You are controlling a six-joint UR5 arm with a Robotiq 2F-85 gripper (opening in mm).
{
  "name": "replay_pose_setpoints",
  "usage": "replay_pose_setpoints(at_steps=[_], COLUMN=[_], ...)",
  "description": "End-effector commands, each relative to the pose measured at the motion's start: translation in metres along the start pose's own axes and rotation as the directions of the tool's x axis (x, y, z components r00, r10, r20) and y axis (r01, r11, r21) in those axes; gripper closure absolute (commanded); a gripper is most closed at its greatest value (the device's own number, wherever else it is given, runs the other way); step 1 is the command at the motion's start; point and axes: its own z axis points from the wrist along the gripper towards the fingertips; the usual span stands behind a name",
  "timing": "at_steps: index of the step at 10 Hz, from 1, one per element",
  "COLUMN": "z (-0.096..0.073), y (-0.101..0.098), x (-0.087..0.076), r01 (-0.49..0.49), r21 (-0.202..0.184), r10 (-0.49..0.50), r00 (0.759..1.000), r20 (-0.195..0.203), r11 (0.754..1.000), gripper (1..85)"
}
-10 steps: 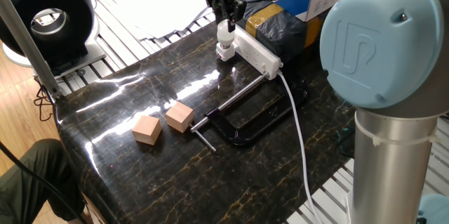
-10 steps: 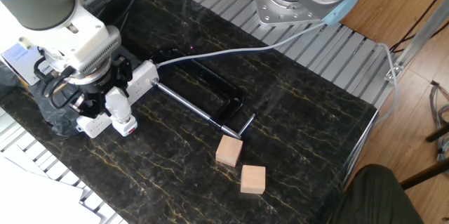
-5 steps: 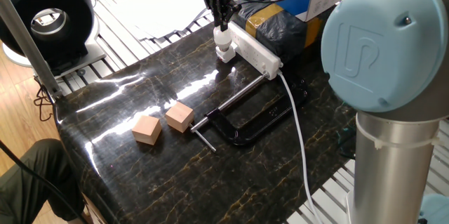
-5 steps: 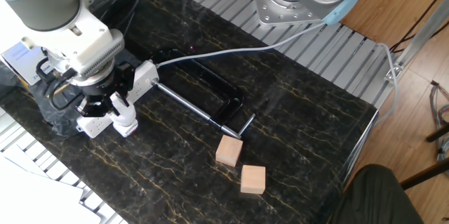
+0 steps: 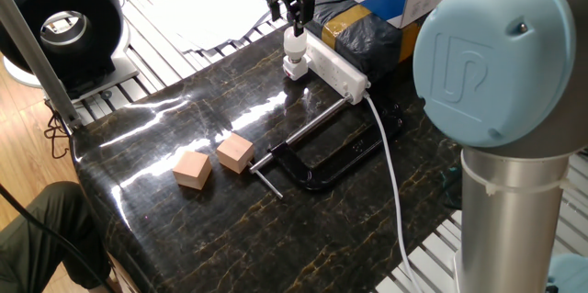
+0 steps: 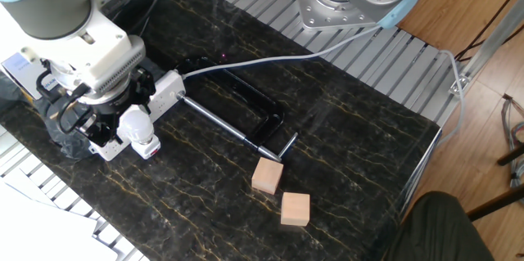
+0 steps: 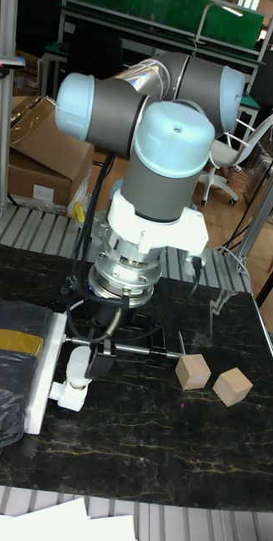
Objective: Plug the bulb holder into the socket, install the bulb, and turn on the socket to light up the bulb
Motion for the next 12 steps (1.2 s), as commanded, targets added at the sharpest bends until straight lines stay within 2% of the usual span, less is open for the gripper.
replay_pose_setpoints(at_steps=[1, 4, 12], z=[0.004, 0.011, 0.024], y=[0.005, 0.017, 0.012], x=[-0.003, 0.011, 0.007], r01=[0.013, 0.011, 0.013], r21=[-0.01, -0.015, 0.002], r10=[-0.013, -0.011, -0.013], r00=[1.0, 1.0, 1.0], r20=[0.014, -0.012, 0.01], r11=[1.0, 1.0, 1.0], gripper=[19.3, 19.3, 19.3])
